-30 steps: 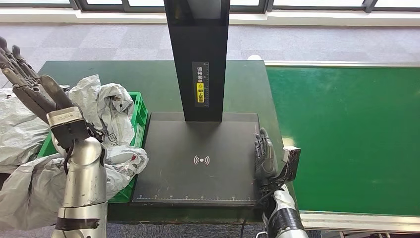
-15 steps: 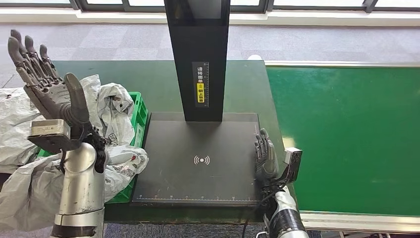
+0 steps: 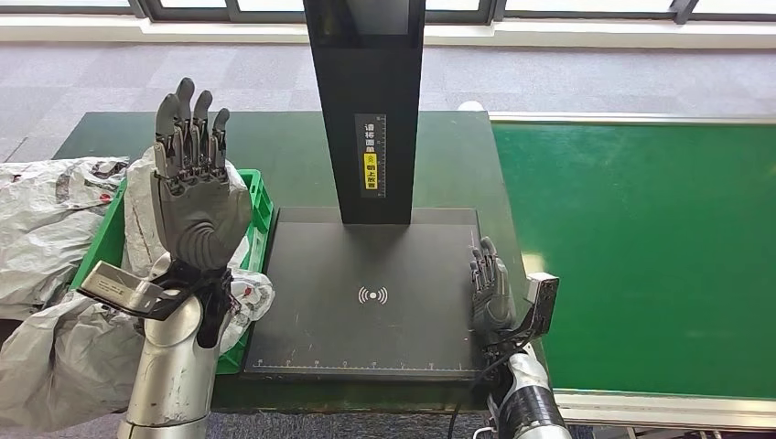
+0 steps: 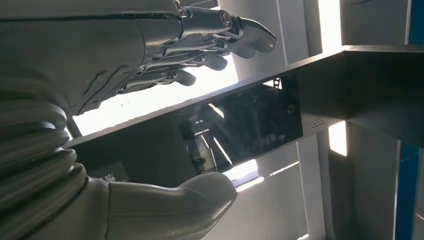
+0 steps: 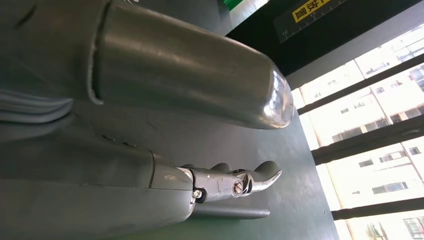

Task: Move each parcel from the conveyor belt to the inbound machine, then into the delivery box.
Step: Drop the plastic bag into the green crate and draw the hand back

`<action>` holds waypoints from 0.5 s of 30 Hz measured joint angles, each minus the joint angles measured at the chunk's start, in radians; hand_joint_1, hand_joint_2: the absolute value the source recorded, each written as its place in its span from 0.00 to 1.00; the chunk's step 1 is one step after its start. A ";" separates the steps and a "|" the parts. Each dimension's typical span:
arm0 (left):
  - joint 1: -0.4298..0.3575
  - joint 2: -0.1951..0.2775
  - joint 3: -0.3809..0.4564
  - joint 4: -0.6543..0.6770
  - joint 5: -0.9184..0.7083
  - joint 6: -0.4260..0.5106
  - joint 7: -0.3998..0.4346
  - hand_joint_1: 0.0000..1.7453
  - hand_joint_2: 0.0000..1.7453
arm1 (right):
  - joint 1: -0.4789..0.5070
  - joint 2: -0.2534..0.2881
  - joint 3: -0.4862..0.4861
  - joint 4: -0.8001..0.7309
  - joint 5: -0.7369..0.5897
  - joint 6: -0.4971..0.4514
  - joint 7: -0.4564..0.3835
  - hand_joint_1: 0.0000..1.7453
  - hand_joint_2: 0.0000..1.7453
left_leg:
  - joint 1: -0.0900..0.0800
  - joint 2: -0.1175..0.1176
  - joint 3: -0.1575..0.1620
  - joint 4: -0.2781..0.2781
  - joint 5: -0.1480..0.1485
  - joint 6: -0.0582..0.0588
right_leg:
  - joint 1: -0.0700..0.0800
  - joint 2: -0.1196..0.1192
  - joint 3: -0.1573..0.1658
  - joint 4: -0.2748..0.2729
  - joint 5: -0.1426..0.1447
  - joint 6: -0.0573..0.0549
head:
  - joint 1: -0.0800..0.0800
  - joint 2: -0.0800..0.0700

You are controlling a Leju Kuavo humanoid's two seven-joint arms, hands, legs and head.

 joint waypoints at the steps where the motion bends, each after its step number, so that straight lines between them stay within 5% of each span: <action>1: 0.000 -0.004 0.000 0.004 0.001 -0.007 0.000 0.00 1.00 | 0.000 0.000 0.000 0.000 0.000 0.000 0.000 0.00 0.00 | 0.000 0.000 0.000 0.000 0.000 0.000 | 0.000 0.000 0.000 0.000 0.000 0.000 | 0.000 0.000; 15: 0.007 -0.044 0.005 0.112 0.033 -0.053 0.000 0.00 1.00 | 0.010 0.003 0.015 -0.022 0.035 -0.004 0.000 0.00 0.00 | 0.000 0.000 0.000 0.000 0.000 0.000 | 0.000 0.000 0.000 0.000 0.000 0.000 | 0.000 0.000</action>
